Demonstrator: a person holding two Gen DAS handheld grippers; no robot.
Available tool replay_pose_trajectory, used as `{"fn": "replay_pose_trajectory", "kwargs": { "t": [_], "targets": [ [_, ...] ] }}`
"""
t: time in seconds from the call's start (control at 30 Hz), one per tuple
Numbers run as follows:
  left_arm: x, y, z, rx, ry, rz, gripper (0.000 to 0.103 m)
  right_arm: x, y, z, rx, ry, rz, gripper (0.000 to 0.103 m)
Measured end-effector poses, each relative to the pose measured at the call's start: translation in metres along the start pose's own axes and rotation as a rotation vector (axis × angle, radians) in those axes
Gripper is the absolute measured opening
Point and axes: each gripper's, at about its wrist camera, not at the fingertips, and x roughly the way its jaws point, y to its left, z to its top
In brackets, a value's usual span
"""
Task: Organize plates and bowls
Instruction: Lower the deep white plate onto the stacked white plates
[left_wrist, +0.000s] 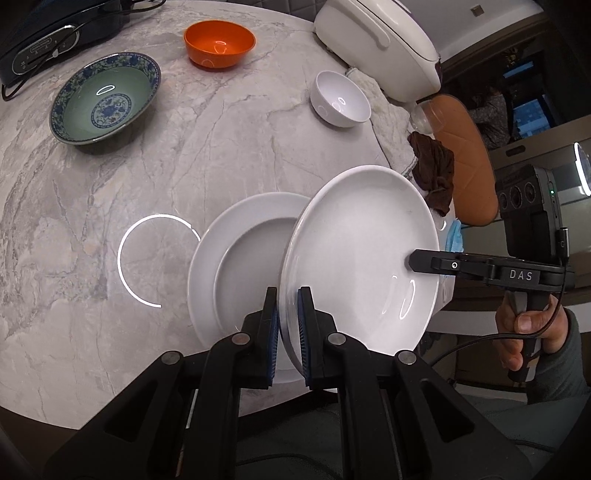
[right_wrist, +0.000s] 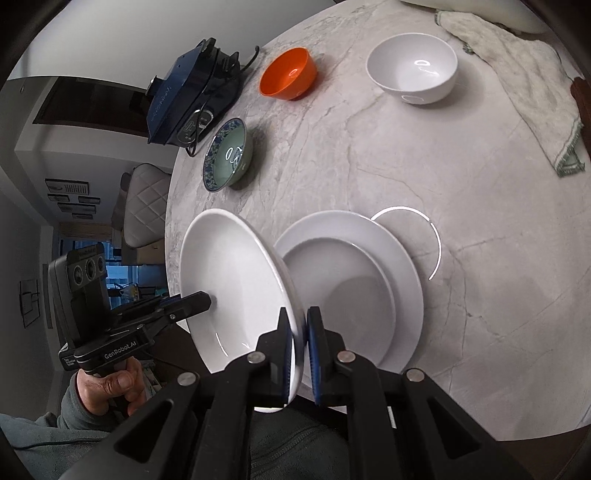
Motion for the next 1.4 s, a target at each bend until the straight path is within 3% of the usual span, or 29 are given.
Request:
{"fn": "replay_pose_trajectory", "kwargs": {
  "t": [0.4, 0.73, 1.03, 1.17, 1.4],
  "targets": [
    [0.063, 0.014, -0.025, -0.01, 0.078, 0.038, 0.008, 0.031, -0.04, -0.023, 0.052, 0.052, -0.033, 0.013],
    [0.104, 0.039, -0.021, 0.004, 0.103, 0.11, 0.008, 0.077, -0.055, -0.021, 0.06, 0.106, -0.093, 0.012],
    [0.121, 0.048, -0.017, 0.002, 0.121, 0.11, 0.008, 0.087, -0.06, -0.017, 0.072, 0.11, -0.1, 0.012],
    [0.125, 0.047, -0.016, -0.002, 0.131, 0.11, 0.008, 0.086, -0.055, -0.017, 0.042, 0.107, -0.142, 0.012],
    [0.127, 0.046, -0.012, -0.007, 0.12, 0.119, 0.011, 0.095, -0.029, -0.019, -0.081, 0.095, -0.316, 0.015]
  ]
}}
